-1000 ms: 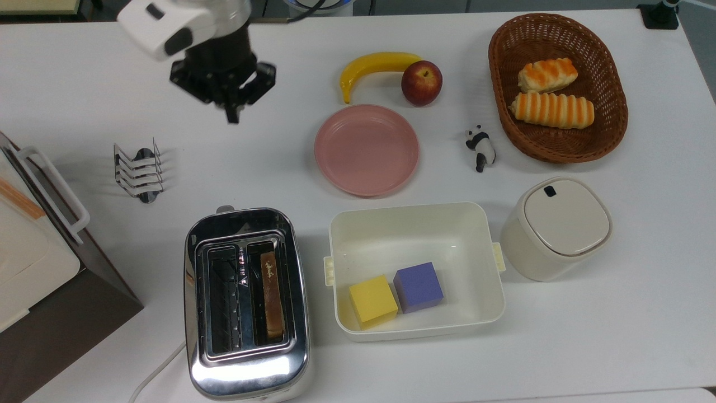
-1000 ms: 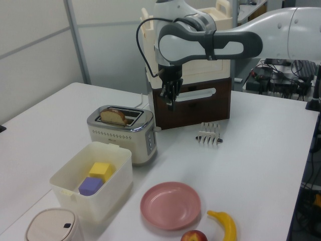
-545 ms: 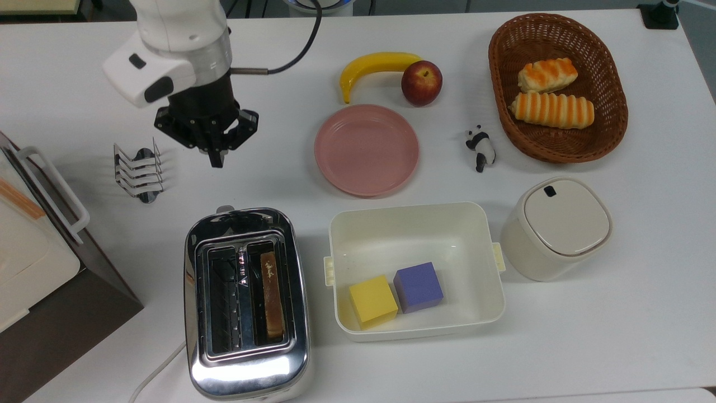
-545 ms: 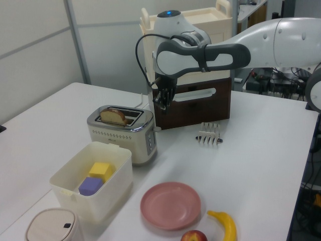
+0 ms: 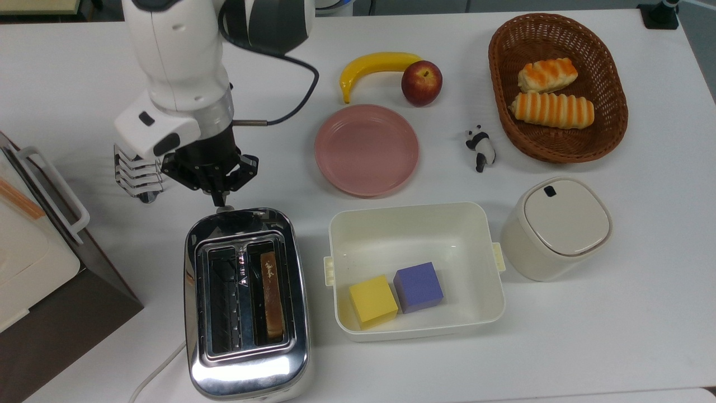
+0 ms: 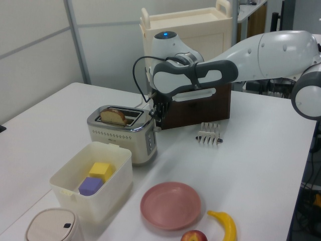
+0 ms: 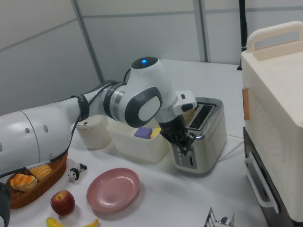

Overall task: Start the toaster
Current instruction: 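Press the toaster lever down with the gripper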

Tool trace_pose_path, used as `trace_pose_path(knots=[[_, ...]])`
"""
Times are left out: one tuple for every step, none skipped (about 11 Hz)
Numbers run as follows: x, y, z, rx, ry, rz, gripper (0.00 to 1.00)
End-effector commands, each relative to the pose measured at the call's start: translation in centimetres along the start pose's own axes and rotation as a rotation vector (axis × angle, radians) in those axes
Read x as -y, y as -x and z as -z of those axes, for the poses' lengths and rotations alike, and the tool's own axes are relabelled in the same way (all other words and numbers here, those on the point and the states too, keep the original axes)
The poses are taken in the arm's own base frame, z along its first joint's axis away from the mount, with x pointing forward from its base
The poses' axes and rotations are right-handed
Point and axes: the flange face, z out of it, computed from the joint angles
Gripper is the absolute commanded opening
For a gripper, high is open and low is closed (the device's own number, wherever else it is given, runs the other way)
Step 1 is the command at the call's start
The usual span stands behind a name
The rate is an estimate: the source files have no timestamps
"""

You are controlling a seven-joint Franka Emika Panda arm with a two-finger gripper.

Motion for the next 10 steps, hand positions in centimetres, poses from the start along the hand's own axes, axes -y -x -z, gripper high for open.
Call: trace_pose_path(knots=[[-0.1,0.1,-1.9,0.015,0.016,0.032,0.00],[-0.1,0.2,-2.8,0.027,0.014,0.034,0.00],[-0.2,0.2,-3.2,0.032,0.014,0.035,0.00],[0.0,0.0,-4.0,0.021,0.014,0.040,0.00],[-0.1,-0.3,-4.1,-0.019,0.016,0.038,0.00],[-0.1,-0.4,-4.8,-0.022,0.016,0.038,0.00],[-0.1,-0.4,-5.3,-0.016,0.015,0.038,0.00],[0.0,-0.3,-5.7,-0.012,0.014,0.040,0.00],[0.1,-0.3,-5.9,-0.009,0.014,0.041,0.00],[0.1,-0.3,-6.2,-0.004,0.013,0.041,0.00]])
